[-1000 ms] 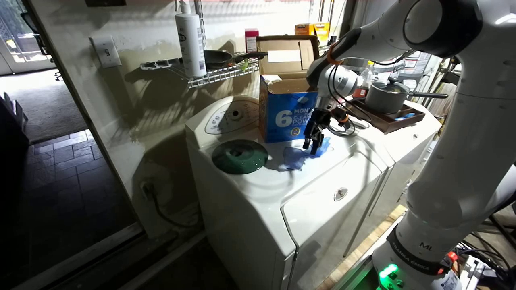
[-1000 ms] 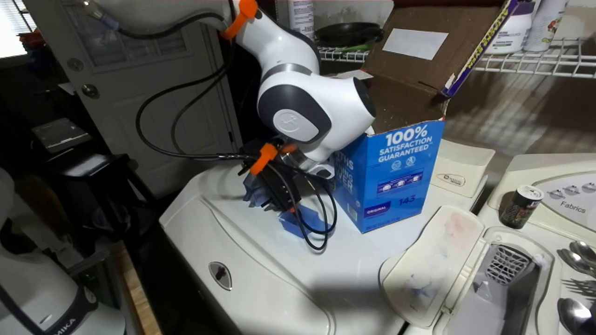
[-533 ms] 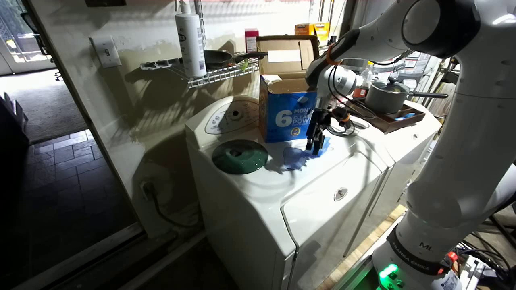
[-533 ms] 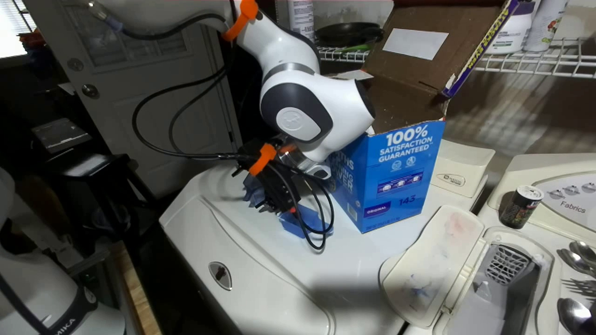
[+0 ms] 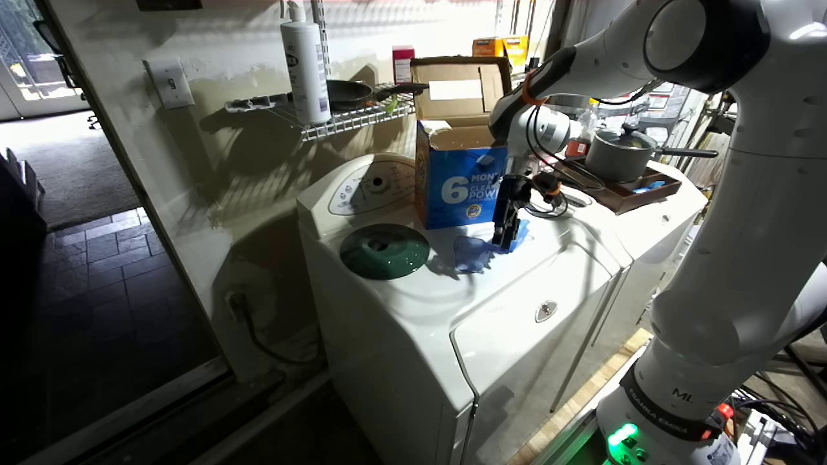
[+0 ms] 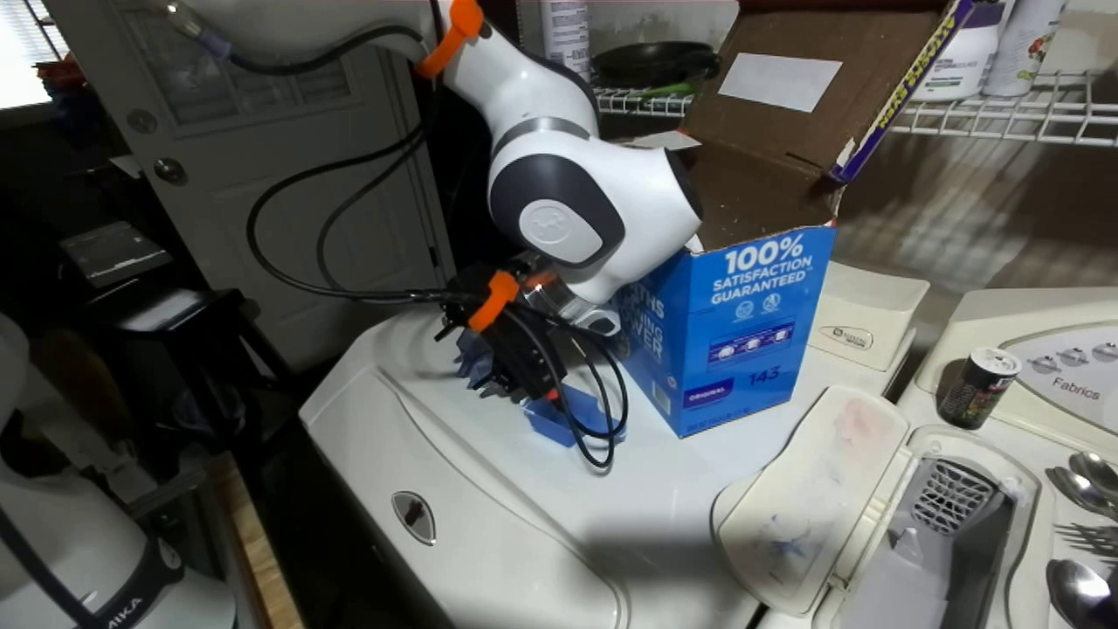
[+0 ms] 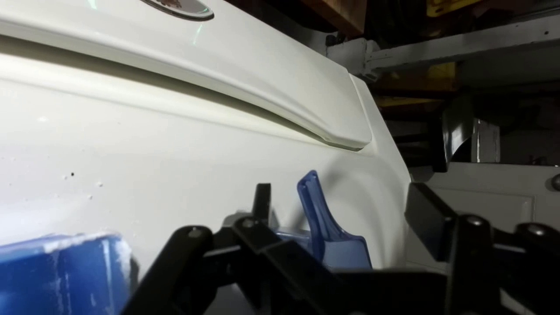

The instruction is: Pour the washing powder from the purple scoop into the blue scoop

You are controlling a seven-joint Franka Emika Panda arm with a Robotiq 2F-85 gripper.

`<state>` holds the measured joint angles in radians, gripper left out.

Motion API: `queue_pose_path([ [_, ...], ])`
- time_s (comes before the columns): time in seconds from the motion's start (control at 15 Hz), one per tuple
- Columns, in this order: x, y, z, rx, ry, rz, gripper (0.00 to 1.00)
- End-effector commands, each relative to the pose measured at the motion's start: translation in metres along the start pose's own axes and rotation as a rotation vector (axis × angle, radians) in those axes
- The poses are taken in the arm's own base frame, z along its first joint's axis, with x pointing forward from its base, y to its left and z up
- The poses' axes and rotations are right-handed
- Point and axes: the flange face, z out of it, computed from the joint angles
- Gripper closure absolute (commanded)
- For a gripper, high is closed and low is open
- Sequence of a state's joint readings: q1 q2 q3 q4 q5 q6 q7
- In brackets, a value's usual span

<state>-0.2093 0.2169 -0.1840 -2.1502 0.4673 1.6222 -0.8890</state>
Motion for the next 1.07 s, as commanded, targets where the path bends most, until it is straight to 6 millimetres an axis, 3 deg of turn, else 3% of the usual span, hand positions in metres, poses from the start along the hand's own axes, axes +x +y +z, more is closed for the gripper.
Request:
queue_pose_path([
  [0.0,0.0038,0.0059,-0.0011,0.013,-0.038,-0.026,0.32],
  [0.07,0.0033,0.006,-0.0013,0.014,-0.038,-0.03,0.41],
  [0.33,0.0039,0.0083,-0.0003,0.015,-0.04,-0.033,0.4],
  [0.47,0.0049,0.0092,0.0003,0.015,-0.041,-0.034,0.46],
  [0.6,0.0066,0.0104,0.0016,0.011,-0.045,-0.034,0.34],
  [0.67,0.0075,0.0111,0.0025,0.013,-0.048,-0.034,0.18],
  [0.87,0.0087,0.0117,0.004,0.013,-0.052,-0.035,0.01],
  [1.0,0.01,0.0132,0.0051,0.014,-0.054,-0.036,0.0],
])
